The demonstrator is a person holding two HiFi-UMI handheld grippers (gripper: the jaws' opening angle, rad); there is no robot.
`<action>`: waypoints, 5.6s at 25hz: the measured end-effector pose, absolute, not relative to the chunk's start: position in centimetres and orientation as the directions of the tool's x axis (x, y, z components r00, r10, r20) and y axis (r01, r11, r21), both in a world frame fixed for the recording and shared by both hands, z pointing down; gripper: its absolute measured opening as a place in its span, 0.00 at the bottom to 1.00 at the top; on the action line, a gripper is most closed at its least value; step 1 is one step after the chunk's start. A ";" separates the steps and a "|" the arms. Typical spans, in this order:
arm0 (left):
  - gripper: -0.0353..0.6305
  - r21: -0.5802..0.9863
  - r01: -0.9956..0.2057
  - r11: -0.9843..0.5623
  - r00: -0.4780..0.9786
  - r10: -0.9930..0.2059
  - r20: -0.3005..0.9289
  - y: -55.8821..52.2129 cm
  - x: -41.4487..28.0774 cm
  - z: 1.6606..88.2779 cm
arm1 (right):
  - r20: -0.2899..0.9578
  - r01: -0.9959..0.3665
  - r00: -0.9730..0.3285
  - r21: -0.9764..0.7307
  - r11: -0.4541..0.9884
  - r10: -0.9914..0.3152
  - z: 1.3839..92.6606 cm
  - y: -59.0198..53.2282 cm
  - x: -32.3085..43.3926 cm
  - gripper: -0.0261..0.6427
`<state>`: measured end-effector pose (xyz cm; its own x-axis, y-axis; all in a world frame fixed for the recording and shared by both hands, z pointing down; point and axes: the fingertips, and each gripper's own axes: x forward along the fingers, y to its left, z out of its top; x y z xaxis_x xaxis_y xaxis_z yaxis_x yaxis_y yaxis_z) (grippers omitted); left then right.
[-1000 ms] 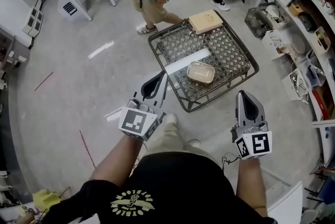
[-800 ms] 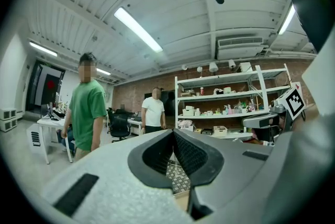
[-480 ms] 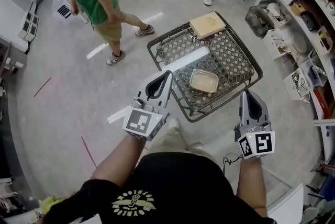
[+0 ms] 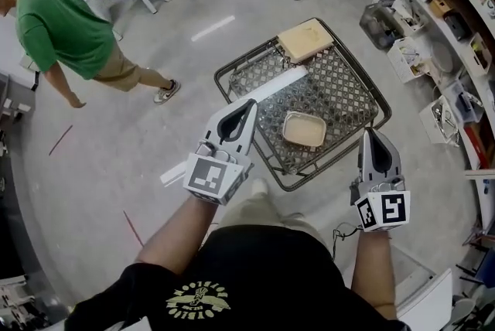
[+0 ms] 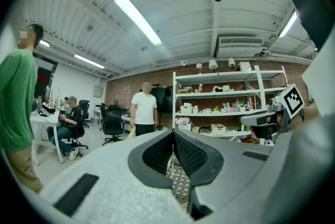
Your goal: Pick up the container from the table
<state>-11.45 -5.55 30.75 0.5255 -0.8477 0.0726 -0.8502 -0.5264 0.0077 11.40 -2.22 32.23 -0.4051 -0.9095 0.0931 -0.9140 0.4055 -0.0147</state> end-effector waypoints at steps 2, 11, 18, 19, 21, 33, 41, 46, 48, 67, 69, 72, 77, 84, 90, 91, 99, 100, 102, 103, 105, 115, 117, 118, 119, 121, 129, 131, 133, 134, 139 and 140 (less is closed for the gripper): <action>0.07 0.017 -0.846 -0.532 0.532 -0.844 0.074 -6.7 -11.6 30.8 | 0.099 -0.918 -0.395 -0.017 0.395 -0.913 32.4 -3.4 11.3 0.06; 0.07 0.025 -0.814 -0.580 0.580 -0.811 0.075 -9.6 -12.2 32.2 | 0.121 -0.938 -0.343 0.002 0.346 -0.932 32.6 -4.9 10.6 0.06; 0.07 0.047 -0.790 -0.612 0.613 -0.786 0.077 -11.1 -12.0 33.2 | 0.148 -0.952 -0.302 0.009 0.306 -0.942 32.7 -4.9 10.6 0.06; 0.07 0.053 -0.788 -0.613 0.616 -0.784 0.080 -11.1 -11.8 33.3 | 0.150 -0.952 -0.301 0.010 0.306 -0.942 32.8 -4.9 10.7 0.06; 0.07 0.064 -0.785 -0.616 0.620 -0.780 0.088 -11.2 -11.3 33.8 | 0.150 -0.951 -0.303 0.010 0.308 -0.941 32.9 -5.2 11.0 0.06; 0.07 0.088 -0.833 -0.546 0.553 -0.825 0.116 -12.1 -9.3 35.0 | 0.147 -0.916 -0.400 -0.025 0.401 -0.905 34.2 -7.7 13.9 0.06; 0.07 0.114 -0.857 -0.503 0.515 -0.846 0.141 -12.1 -5.4 35.3 | 0.138 -0.891 -0.454 -0.051 0.452 -0.880 34.6 -9.0 17.5 0.06; 0.07 0.084 -0.870 -0.486 0.493 -0.859 0.139 -11.4 -3.8 35.3 | 0.135 -0.875 -0.484 -0.082 0.477 -0.865 35.5 -8.6 18.4 0.06; 0.07 0.082 -0.873 -0.481 0.488 -0.860 0.147 -10.9 -3.7 35.6 | 0.138 -0.869 -0.495 -0.079 0.489 -0.858 35.8 -8.5 18.4 0.06; 0.07 0.206 -0.826 -0.525 0.561 -0.728 0.395 -12.5 -6.2 46.5 | 0.299 -0.925 -0.377 -0.164 0.342 -0.877 43.4 -9.6 16.2 0.06; 0.07 0.205 -0.817 -0.538 0.571 -0.709 0.414 -12.6 -5.9 47.8 | 0.320 -0.929 -0.366 -0.170 0.327 -0.874 44.5 -9.5 16.0 0.06; 0.07 0.206 -0.809 -0.551 0.579 -0.685 0.442 -12.7 -5.7 49.7 | 0.346 -0.933 -0.356 -0.183 0.310 -0.868 46.4 -9.6 15.4 0.06; 0.07 0.249 -0.806 -0.537 0.585 -0.659 0.472 -13.1 -6.2 52.0 | 0.405 -0.932 -0.358 -0.206 0.297 -0.841 49.5 -9.7 14.5 0.06; 0.07 0.299 -0.808 -0.508 0.583 -0.617 0.528 -13.2 -6.2 56.0 | 0.480 -0.935 -0.350 -0.236 0.265 -0.805 53.7 -9.9 14.4 0.06; 0.07 0.324 -0.814 -0.482 0.577 -0.602 0.553 -13.3 -6.2 58.3 | 0.526 -0.932 -0.359 -0.249 0.264 -0.771 56.2 -9.7 14.3 0.06; 0.07 0.326 -0.815 -0.480 0.575 -0.600 0.557 -13.3 -6.1 58.6 | 0.534 -0.932 -0.358 -0.250 0.261 -0.766 56.6 -9.6 14.4 0.06; 0.07 0.340 -0.825 -0.451 0.560 -0.576 0.596 -12.9 -6.2 61.2 | 0.600 -0.927 -0.374 -0.272 0.259 -0.707 60.0 -9.2 14.0 0.17; 0.07 0.344 -0.826 -0.447 0.559 -0.571 0.601 -12.9 -6.2 61.6 | 0.608 -0.926 -0.375 -0.274 0.259 -0.700 60.4 -9.2 13.9 0.17; 0.08 0.350 -0.828 -0.438 0.557 -0.565 0.609 -12.7 -6.3 62.2 | 0.620 -0.926 -0.377 -0.276 0.258 -0.688 61.1 -9.0 13.9 0.17; 0.09 0.353 -0.829 -0.434 0.555 -0.560 0.615 -12.6 -6.3 62.6 | 0.626 -0.925 -0.378 -0.279 0.256 -0.682 61.5 -8.9 13.8 0.18; 0.12 0.362 -0.830 -0.424 0.553 -0.549 0.627 -12.4 -6.3 63.5 | 0.637 -0.924 -0.381 -0.287 0.252 -0.670 62.6 -8.7 13.8 0.18; 0.20 0.397 -0.832 -0.388 0.549 -0.468 0.693 -10.9 -5.5 67.2 | 0.692 -0.915 -0.400 -0.339 0.218 -0.601 66.6 -8.1 14.0 0.19; 0.20 0.403 -0.832 -0.382 0.548 -0.450 0.705 -10.6 -5.5 67.8 | 0.704 -0.916 -0.399 -0.341 0.214 -0.588 67.5 -8.1 14.2 0.19; 0.20 0.406 -0.830 -0.382 0.550 -0.439 0.711 -10.4 -5.5 68.1 | 0.709 -0.916 -0.399 -0.341 0.213 -0.581 68.0 -8.1 14.3 0.19; 0.21 0.410 -0.828 -0.383 0.552 -0.429 0.715 -10.2 -5.4 68.4 | 0.715 -0.916 -0.400 -0.340 0.214 -0.573 68.5 -8.0 14.3 0.19; 0.21 0.411 -0.826 -0.386 0.554 -0.418 0.721 -10.1 -5.3 68.8 | 0.727 -0.916 -0.400 -0.342 0.211 -0.558 69.5 -8.0 14.5 0.19; 0.21 0.416 -0.827 -0.377 0.548 -0.380 0.745 -9.9 -5.0 70.7 | 0.752 -0.905 -0.416 -0.398 0.150 -0.512 73.0 -8.4 14.4 0.19; 0.22 0.414 -0.826 -0.383 0.549 -0.375 0.747 -10.0 -4.7 70.9 | 0.754 -0.901 -0.423 -0.409 0.145 -0.503 73.5 -8.6 14.3 0.19; 0.22 0.410 -0.826 -0.388 0.547 -0.374 0.749 -10.2 -4.5 71.0 | 0.758 -0.900 -0.426 -0.412 0.144 -0.495 74.0 -8.9 14.2 0.19; 0.22 0.407 -0.826 -0.390 0.546 -0.374 0.750 -10.3 -4.5 71.1 | 0.760 -0.900 -0.426 -0.413 0.142 -0.490 74.3 -9.0 14.2 0.19; 0.22 0.400 -0.828 -0.392 0.540 -0.367 0.757 -10.6 -4.5 71.6 | 0.773 -0.898 -0.430 -0.421 0.130 -0.466 75.6 -8.9 14.0 0.19; 0.22 0.399 -0.829 -0.392 0.539 -0.366 0.758 -10.6 -4.6 71.6 | 0.775 -0.896 -0.433 -0.425 0.127 -0.461 75.8 -8.9 13.9 0.19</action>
